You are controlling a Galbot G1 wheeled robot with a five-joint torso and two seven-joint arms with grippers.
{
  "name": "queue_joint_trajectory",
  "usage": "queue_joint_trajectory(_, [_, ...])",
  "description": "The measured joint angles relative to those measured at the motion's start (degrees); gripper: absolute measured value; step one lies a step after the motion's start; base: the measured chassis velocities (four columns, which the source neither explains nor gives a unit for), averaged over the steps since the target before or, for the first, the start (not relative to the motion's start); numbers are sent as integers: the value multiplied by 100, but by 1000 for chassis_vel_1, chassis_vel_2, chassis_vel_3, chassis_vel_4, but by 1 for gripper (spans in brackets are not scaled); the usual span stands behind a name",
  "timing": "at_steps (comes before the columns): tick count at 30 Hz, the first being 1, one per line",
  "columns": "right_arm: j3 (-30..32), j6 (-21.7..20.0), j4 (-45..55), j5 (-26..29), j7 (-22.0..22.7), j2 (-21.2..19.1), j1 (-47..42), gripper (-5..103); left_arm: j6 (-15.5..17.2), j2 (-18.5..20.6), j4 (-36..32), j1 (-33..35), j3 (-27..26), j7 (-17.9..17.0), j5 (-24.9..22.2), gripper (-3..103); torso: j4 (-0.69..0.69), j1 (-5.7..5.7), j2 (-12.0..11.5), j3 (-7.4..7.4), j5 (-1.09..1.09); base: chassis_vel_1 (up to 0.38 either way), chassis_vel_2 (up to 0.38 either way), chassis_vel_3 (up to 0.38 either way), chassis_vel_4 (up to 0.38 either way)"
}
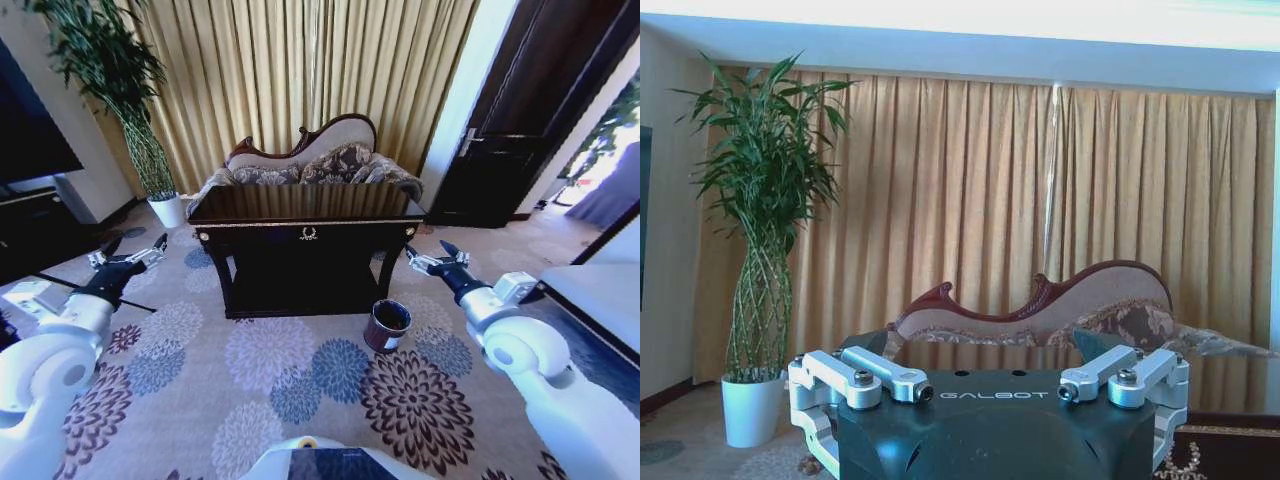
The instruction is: Move to the front of the table and place the trash on the table into the trash bin.
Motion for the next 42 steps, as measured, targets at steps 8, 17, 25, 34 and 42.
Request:
queue_joint_trajectory(8, [41,1,54,6,0,5,-52,100,0,8,-13,29,-50,0,-17,100,2,-2,1,-1,0,163,-162,-148,163])
queue_joint_trajectory(17, [77,3,80,10,0,-2,-98,100,0,-5,-29,50,-63,11,-22,100,2,0,0,0,-1,142,-143,-151,140])
queue_joint_trajectory(25, [80,9,82,10,0,-8,-109,100,0,-5,-27,47,-63,31,-24,100,0,-1,1,-1,3,167,-154,-159,168])
queue_joint_trajectory(34, [57,11,77,8,1,-9,-105,100,-9,-8,4,29,-60,84,-25,100,1,1,0,0,2,160,-137,-140,134])
queue_joint_trajectory(42, [7,147,12,-18,-7,-6,-101,100,-18,-26,26,23,-43,88,-24,100,3,-1,1,0,-2,136,-129,-145,124])
